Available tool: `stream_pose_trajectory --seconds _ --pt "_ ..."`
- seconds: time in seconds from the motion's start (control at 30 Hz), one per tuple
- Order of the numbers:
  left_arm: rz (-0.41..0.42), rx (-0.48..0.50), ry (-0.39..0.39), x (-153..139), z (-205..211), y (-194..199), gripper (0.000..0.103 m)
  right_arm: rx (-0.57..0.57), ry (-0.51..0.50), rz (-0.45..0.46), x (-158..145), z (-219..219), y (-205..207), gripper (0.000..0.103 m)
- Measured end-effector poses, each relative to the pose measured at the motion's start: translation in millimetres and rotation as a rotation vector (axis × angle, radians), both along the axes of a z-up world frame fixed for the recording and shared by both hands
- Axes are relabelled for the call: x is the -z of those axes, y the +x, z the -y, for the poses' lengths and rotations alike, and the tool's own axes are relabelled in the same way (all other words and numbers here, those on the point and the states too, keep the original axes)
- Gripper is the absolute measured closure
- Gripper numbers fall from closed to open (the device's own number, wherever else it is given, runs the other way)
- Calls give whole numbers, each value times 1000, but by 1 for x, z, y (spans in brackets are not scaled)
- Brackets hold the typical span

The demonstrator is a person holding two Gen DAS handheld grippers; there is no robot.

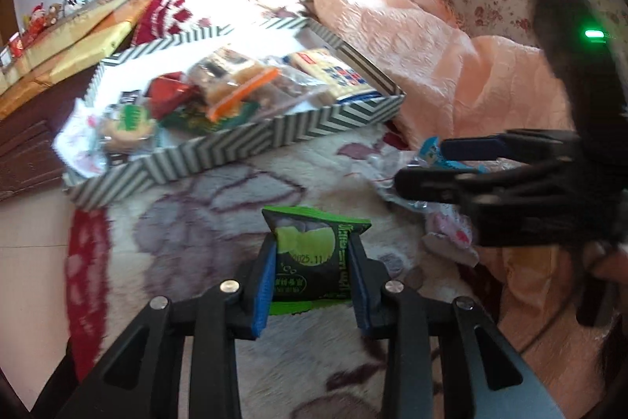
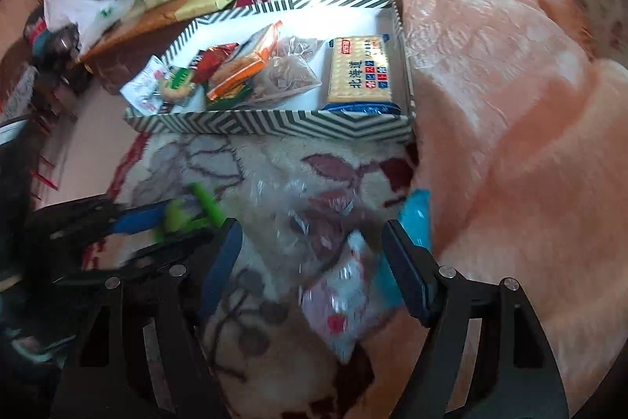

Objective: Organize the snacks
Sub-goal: 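Grasp the green snack bag with the left gripper while the right gripper grasps the clear plastic bag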

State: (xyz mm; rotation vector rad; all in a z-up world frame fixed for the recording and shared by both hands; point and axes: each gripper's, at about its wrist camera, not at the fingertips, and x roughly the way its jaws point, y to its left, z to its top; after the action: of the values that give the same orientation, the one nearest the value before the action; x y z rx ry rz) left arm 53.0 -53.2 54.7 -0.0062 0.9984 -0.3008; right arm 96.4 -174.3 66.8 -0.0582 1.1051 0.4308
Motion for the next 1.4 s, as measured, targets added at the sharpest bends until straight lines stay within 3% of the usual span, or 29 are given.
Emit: stream_pose_trajectory --seconds 0.2,0.27,0.3,0.33,0.43,0.5,0.8,1.4 --pt "-20 -36 -1 6 -13 2 67 -86 -129 -100 41 -24 30 23" --pt "-29 -42 -5 9 -14 2 67 -76 -114 -119 50 -21 34 31" --pt "-31 -44 -5 10 -14 2 67 -68 -102 -107 50 -19 35 46" --pt "-29 -44 -5 10 -14 2 67 -64 -73 -94 47 -16 35 53" --pt "-17 -47 -10 6 -14 2 67 -81 18 -95 34 -13 28 62" --pt "-2 -52 -15 1 -17 1 67 -98 0 -73 28 -17 21 64" --pt "40 -87 1 -15 -25 1 67 -109 59 20 -12 -27 -7 65" --pt "87 -140 39 -28 -45 22 67 -80 82 56 -30 -29 5 65"
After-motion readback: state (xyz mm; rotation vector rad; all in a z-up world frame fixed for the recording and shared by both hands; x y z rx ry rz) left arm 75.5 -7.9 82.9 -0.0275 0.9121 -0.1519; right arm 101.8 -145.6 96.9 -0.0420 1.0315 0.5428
